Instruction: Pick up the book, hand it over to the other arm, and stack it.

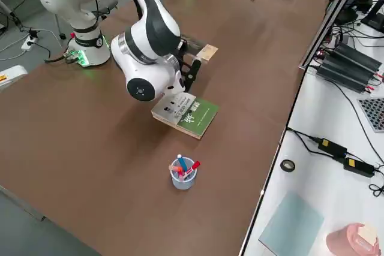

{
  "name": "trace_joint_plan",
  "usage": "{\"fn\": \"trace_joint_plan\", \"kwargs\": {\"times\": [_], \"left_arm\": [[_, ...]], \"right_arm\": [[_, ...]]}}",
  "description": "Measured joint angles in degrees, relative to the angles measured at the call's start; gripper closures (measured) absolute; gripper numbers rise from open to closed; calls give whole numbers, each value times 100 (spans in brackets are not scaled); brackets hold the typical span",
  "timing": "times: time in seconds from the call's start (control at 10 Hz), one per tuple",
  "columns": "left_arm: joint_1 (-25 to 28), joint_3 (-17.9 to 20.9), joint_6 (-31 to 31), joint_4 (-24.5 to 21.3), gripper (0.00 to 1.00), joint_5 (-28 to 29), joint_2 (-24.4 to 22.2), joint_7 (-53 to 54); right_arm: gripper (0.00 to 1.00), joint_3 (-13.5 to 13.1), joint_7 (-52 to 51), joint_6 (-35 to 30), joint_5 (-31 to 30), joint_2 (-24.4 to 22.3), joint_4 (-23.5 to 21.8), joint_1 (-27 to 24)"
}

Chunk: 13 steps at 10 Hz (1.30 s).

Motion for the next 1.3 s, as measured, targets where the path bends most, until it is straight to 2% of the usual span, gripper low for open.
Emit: {"fn": "trace_joint_plan", "kwargs": {"times": [0.3, 0.6, 0.8, 1.1, 1.3], "left_arm": [[136, 55, -755, -15, 0, 10, -350, -21], [111, 232, -992, -328, 0, 9, -812, -58], [0, 381, -842, -841, 0, 1, -1224, -115], [-508, 873, 20, -2128, 0, -5, -1990, -203], [-615, 991, 408, -2834, 0, -5, -2349, -297]], "right_arm": [[85, -12, -272, 8, -113, 246, 215, -238], [85, -11, -555, 145, -113, 598, 312, -401], [85, -11, -766, 175, -113, 796, 418, -477], [85, -9, -1001, 173, -109, 989, 585, -640], [85, -7, -1239, 171, -107, 1067, 671, -748]]}}
